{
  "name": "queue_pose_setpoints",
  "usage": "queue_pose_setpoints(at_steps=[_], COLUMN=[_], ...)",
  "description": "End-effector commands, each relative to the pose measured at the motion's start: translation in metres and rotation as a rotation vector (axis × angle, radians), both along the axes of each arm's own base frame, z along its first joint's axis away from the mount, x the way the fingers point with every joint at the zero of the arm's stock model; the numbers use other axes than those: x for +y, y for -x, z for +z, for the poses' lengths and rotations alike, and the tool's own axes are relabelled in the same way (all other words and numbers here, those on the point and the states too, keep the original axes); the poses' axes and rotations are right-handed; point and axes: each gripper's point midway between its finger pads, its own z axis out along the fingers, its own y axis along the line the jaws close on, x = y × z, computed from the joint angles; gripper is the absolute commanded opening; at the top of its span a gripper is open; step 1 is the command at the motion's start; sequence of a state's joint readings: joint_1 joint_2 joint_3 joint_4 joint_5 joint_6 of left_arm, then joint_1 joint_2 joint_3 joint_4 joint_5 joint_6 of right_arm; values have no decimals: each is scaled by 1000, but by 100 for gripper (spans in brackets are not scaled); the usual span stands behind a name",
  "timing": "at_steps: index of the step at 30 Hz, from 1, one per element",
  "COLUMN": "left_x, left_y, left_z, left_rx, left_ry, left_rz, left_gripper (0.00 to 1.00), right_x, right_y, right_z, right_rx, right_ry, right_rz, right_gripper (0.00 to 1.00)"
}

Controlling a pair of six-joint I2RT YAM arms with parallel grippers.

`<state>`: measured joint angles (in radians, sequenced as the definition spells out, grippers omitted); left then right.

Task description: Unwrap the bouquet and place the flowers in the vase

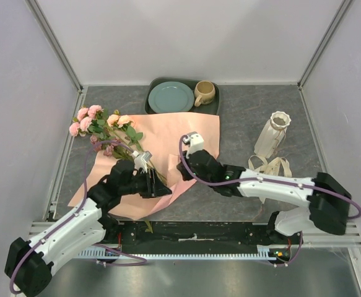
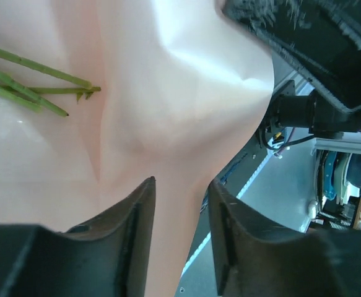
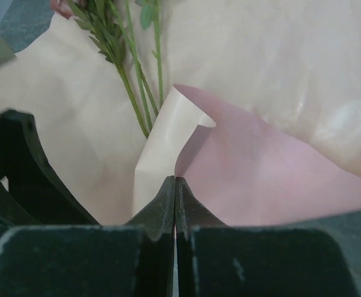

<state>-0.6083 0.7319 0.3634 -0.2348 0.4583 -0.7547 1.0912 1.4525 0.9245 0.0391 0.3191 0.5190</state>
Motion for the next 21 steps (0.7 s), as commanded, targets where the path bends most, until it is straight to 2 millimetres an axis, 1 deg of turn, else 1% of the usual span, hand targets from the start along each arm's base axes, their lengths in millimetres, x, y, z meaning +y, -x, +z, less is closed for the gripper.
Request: queue_pose_setpoints(at_steps=[1,2,4,5,6,7,8,9,10,11,12,13,14,15,17,18,19,20,21], left_x=[-6,-5,-3,-2,-1,0,1,2,3,4,5,5,4,3,1,0,0,0,0], left_y=[-3,-4,-7,-8,-10,-12,-15,-16,-17,-19,-20,-20,-21,-21,-20,-20,-20,-21,-22], left_z=[43,47,52,54,55,56,55,54,52,50,47,44,42,37,33,29,29,27,27], left_rx=[-93,-102,-114,-118,-122,-118,-119,-115,-109,-108,-105,-100,-99,-84,-71,-57,-59,-56,-59], left_ry=[77,79,72,71,65,63,55,52,48,39,34,28,27,18,11,0,-1,-7,-9], left_rz=[-15,-6,15,22,38,47,68,80,93,106,109,112,110,103,87,83,78,79,80], left_gripper=[52,54,54,54,54,54,54,54,54,54,54,54,54,54,54,54,53,53,53], right_x=[-47,-55,-72,-78,-86,-91,-95,-94,-98,-96,-99,-100,-103,-108,-110,-113,-113,-116,-119], right_y=[25,31,43,48,55,63,70,76,86,96,103,108,113,120,132,140,146,153,159], right_z=[-2,10,-2,-2,3,-7,-3,-5,-20,-17,-27,-30,-27,-37,-37,-44,-45,-44,-47], right_rx=[32,28,56,65,80,110,121,158,192,215,251,270,274,301,334,365,390,405,423], right_ry=[-12,-50,-20,-20,-43,-39,-75,-108,-102,-140,-148,-155,-177,-161,-197,-197,-210,-226,-224], right_rz=[-57,-58,-47,-45,-50,-38,-28,-27,-10,20,18,21,23,25,46,65,74,92,105], right_gripper=[0,0,0,0,0,0,0,0,0,0,2,5,8,18,35,46,51,58,60])
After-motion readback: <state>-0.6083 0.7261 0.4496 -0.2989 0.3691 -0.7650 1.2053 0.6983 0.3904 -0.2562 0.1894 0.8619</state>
